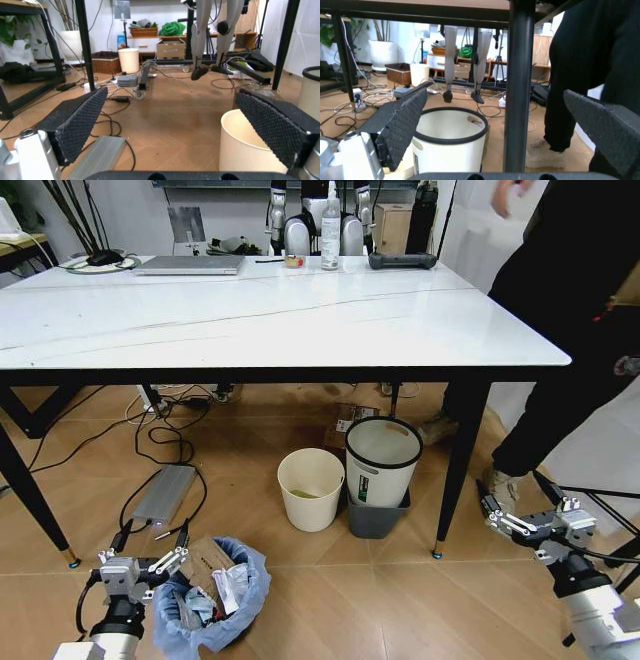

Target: Pick up the trash bin and place the trash from the table into it.

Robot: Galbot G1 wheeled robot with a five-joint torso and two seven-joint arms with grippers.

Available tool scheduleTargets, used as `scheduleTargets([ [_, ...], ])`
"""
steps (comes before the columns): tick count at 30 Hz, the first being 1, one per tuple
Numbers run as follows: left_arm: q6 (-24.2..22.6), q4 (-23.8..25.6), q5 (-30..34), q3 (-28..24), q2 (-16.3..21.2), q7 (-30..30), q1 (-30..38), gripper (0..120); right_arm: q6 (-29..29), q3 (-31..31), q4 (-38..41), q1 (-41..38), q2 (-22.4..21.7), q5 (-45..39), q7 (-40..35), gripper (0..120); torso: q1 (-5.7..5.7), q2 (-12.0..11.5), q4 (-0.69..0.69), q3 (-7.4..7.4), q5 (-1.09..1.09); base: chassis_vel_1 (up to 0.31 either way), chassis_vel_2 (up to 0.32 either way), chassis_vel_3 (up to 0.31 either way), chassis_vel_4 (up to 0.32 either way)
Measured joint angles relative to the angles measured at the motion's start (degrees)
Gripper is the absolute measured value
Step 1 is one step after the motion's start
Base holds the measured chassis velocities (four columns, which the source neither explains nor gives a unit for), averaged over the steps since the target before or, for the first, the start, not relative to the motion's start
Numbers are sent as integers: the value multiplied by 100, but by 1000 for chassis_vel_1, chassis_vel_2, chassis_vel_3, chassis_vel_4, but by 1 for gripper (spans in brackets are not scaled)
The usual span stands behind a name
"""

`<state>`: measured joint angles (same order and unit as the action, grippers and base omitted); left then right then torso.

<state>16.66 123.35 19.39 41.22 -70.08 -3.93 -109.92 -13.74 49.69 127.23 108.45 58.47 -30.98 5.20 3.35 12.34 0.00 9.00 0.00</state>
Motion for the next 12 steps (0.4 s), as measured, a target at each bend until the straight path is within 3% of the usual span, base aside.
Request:
scheduleTargets([
  [12, -4, -4, 5, 0, 0, -3, 1, 100, 0, 0, 0, 0, 0, 0, 0, 100, 0, 0, 0, 0, 0, 0, 0, 0, 0],
])
